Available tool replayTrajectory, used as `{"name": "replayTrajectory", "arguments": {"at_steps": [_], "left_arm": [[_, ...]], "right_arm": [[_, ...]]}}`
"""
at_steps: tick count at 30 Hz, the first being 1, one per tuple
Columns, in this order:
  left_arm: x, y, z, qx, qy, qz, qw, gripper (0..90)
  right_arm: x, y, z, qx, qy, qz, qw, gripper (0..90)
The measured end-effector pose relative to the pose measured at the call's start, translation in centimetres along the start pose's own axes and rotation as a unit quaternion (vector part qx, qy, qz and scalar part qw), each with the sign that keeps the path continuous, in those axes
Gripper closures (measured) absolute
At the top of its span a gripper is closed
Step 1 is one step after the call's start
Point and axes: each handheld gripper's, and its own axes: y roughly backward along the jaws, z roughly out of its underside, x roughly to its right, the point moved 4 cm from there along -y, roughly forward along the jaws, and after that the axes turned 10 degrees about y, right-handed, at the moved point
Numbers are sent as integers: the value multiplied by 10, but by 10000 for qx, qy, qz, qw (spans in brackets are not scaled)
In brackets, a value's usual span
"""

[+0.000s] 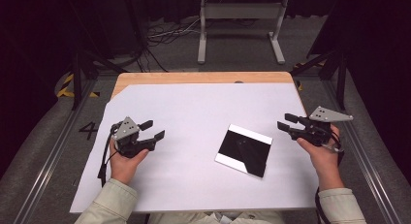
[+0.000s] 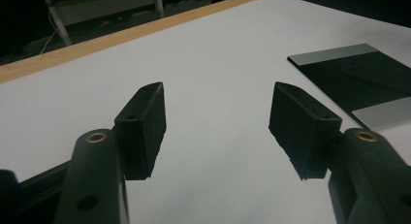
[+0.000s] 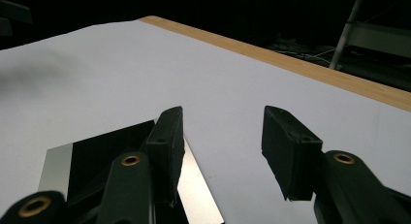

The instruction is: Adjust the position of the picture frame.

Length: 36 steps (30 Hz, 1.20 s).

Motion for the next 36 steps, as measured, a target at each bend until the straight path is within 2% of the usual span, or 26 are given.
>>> {"name": "replayTrajectory", "arguments": {"at_steps": [9, 17, 20, 23, 29, 30, 33, 36], "left_arm": [[5, -4, -2, -70, -76, 62, 9999, 392], [8, -6, -4, -103, -49, 163, 9998, 406], [8, -6, -4, -109, -82, 165, 9998, 411], [9, -7, -4, -143, -83, 158, 9997, 414], [10, -7, -4, -177, -133, 161, 9996, 421], [10, -7, -4, -184, -123, 165, 9996, 422], [9, -7, -3, -188, -110, 167, 9996, 421], [9, -8, -3, -199, -106, 160, 9996, 422]], "right_arm": [[-2, 5, -1, -85, -2, -6, 10000, 545], [-7, 8, -2, -229, 23, -147, 9996, 660], [-12, 9, -4, -339, 95, -243, 9991, 727], [-14, 9, -5, -391, 99, -273, 9988, 755], [-18, 7, -6, -683, 84, -369, 9969, 875], [-19, 6, -6, -744, 108, -464, 9961, 897], [-20, 5, -5, -831, 151, -521, 9951, 900], [-23, 2, -2, -1091, 173, -595, 9921, 900]]}}
